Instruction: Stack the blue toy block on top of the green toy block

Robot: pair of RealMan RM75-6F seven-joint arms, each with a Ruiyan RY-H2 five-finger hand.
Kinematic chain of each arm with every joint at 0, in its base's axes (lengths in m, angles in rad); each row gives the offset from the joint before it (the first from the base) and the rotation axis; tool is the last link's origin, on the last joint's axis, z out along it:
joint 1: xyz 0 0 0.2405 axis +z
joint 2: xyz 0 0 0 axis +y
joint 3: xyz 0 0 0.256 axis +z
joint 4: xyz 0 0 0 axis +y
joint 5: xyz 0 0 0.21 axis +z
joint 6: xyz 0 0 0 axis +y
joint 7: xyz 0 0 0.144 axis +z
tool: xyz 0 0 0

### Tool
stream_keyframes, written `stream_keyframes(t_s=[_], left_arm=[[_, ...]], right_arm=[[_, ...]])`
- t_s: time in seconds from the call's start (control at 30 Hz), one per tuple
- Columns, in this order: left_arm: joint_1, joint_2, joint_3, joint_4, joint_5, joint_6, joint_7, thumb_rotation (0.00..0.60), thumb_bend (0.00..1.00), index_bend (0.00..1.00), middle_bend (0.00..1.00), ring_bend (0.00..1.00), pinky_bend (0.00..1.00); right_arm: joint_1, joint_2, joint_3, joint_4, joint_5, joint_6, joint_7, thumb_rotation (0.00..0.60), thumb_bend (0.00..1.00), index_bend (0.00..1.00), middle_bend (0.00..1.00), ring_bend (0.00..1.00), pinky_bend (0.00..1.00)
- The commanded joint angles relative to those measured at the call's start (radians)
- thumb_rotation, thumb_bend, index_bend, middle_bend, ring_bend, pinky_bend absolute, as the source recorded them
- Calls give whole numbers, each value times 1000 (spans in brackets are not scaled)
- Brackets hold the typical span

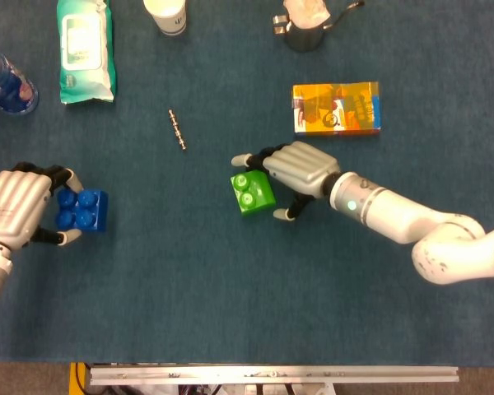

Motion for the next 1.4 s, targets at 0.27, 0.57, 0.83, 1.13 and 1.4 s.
stream_keyframes(t_s=[0.27,0.57,0.83,1.13,1.4], left_arm=[[0,-2,4,-2,11,2,-1,600,140,456,528,454,295],[3,1,9,-13,21,8,6,600,140,455,528,454,295],[-1,6,10,-19,24,3,10,600,140,456,528,454,295],[-16,17,11,-27,55,-6,-3,600,140,456,528,454,295],[-65,45,2,-78,83,-56,-23,600,140,456,528,454,295]], right_arm=[[-22,64,-41,-119,0,54,-26,600,209,103,233,154,196],[-21,71,-81,-149,58,86,-73,600,208,103,233,154,196],[-58,112,-111,-235,58,131,-74,600,207,100,233,156,196],[-105,214,-80,-332,14,238,-65,600,206,100,233,157,196],[-142,354,-16,-400,-19,318,-32,600,207,100,233,158,196]])
